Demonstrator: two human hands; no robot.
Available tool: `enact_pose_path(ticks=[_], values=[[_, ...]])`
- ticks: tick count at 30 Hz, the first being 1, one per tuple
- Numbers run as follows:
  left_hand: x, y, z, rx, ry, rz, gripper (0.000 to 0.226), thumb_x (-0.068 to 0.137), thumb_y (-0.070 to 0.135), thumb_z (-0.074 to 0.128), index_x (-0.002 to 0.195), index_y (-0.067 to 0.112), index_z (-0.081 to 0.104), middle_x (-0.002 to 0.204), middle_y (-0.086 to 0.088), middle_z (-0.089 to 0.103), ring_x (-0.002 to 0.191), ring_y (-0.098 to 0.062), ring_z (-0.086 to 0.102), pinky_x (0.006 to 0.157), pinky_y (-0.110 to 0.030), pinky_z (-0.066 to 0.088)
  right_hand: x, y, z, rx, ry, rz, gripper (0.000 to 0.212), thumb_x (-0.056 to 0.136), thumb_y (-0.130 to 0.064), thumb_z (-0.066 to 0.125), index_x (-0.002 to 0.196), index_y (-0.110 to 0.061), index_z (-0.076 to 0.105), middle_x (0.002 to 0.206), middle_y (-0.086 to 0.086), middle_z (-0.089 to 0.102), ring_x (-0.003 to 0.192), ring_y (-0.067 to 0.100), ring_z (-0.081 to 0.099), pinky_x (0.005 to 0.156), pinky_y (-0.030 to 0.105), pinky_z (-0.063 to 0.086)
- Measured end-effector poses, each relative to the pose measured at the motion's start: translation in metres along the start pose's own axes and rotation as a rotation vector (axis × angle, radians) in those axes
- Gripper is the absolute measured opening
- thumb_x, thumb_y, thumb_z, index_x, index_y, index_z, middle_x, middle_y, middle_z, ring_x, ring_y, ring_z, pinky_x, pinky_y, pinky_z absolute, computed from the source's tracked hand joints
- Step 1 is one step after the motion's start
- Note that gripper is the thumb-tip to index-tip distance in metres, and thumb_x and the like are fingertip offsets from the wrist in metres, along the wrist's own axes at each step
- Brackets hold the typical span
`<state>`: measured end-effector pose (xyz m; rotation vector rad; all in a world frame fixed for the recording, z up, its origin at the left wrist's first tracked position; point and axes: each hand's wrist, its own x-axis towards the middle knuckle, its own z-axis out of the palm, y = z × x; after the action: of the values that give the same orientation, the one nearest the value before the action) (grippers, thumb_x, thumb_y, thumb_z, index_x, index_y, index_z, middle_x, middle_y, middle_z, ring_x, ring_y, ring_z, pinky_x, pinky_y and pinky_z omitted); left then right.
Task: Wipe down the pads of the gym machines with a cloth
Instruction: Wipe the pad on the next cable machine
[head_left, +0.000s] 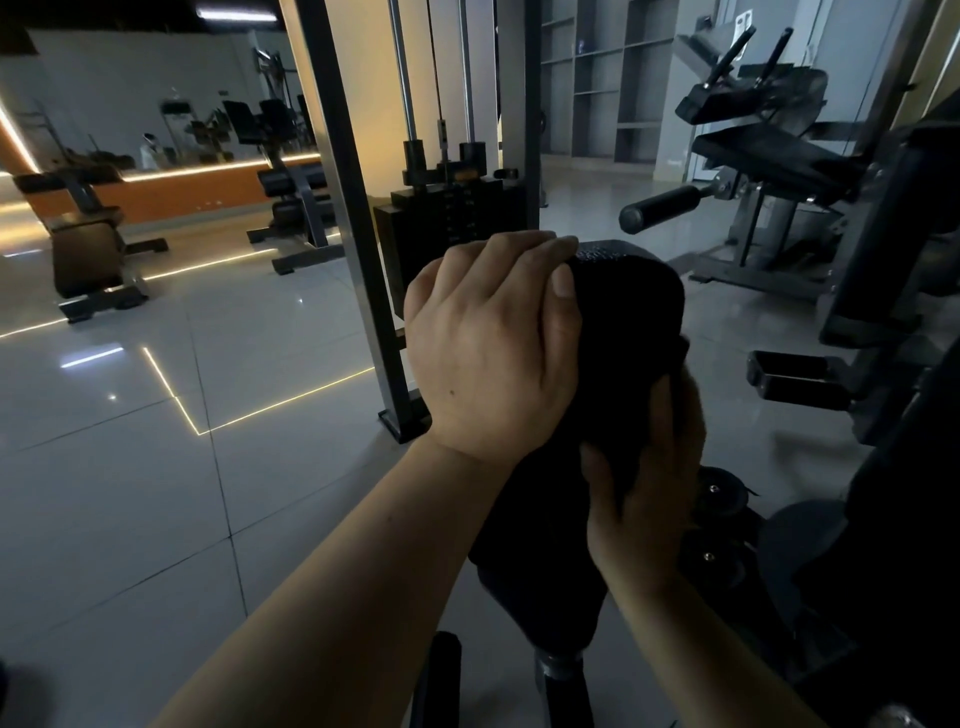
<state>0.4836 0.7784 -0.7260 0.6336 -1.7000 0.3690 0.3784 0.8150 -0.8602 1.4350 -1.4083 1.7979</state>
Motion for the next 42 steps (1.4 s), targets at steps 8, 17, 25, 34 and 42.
enact_pose_path(ticks=[8, 17, 25, 34, 42], values=[[-0.001, -0.001, 0.002, 0.001, 0.026, -0.007, 0.039, 0.095, 0.026, 0.036, 0.102, 0.016, 0.072, 0.103, 0.005, 0.07, 0.093, -0.015, 0.059, 0.083, -0.037, 0.042, -0.022, 0.01, -0.002, 0.007, -0.016, -0.005, 0.051, 0.103, -0.037, 0.03, 0.151, -0.02, 0.021, 0.142, 0.021, 0.031, 0.141, 0.02, 0.029, 0.114, 0.027, 0.026], [-0.001, -0.001, 0.003, 0.027, 0.042, 0.003, 0.038, 0.095, 0.026, 0.036, 0.1, 0.016, 0.072, 0.101, 0.004, 0.07, 0.091, -0.017, 0.06, 0.081, -0.035, 0.039, 0.113, -0.044, 0.003, 0.086, 0.1, -0.062, 0.048, 0.1, -0.027, 0.04, 0.135, 0.007, 0.044, 0.132, 0.017, 0.051, 0.121, 0.012, 0.048, 0.095, 0.008, 0.034], [-0.001, 0.0, 0.006, 0.026, 0.071, -0.003, 0.038, 0.095, 0.027, 0.036, 0.098, 0.017, 0.073, 0.098, 0.005, 0.071, 0.088, -0.016, 0.059, 0.08, -0.033, 0.038, -0.01, -0.002, 0.007, -0.002, 0.077, 0.112, 0.067, 0.099, -0.053, 0.03, 0.14, 0.0, 0.026, 0.145, 0.022, 0.033, 0.141, 0.007, 0.025, 0.111, 0.02, 0.024], [-0.001, 0.002, 0.004, -0.003, 0.073, -0.018, 0.039, 0.095, 0.026, 0.035, 0.097, 0.016, 0.073, 0.096, 0.004, 0.07, 0.088, -0.018, 0.059, 0.08, -0.035, 0.038, -0.09, 0.013, 0.011, 0.014, 0.048, 0.318, 0.06, 0.101, -0.046, 0.032, 0.144, -0.004, 0.026, 0.147, 0.009, 0.029, 0.139, -0.003, 0.022, 0.109, 0.012, 0.023], [0.0, 0.0, -0.001, -0.014, 0.025, -0.015, 0.038, 0.094, 0.027, 0.037, 0.101, 0.015, 0.072, 0.1, 0.003, 0.07, 0.092, -0.02, 0.06, 0.081, -0.036, 0.04, -0.009, -0.01, 0.018, 0.249, 0.344, 0.507, 0.049, 0.099, -0.034, 0.034, 0.136, -0.005, 0.047, 0.131, 0.005, 0.055, 0.123, 0.014, 0.052, 0.104, 0.033, 0.042]])
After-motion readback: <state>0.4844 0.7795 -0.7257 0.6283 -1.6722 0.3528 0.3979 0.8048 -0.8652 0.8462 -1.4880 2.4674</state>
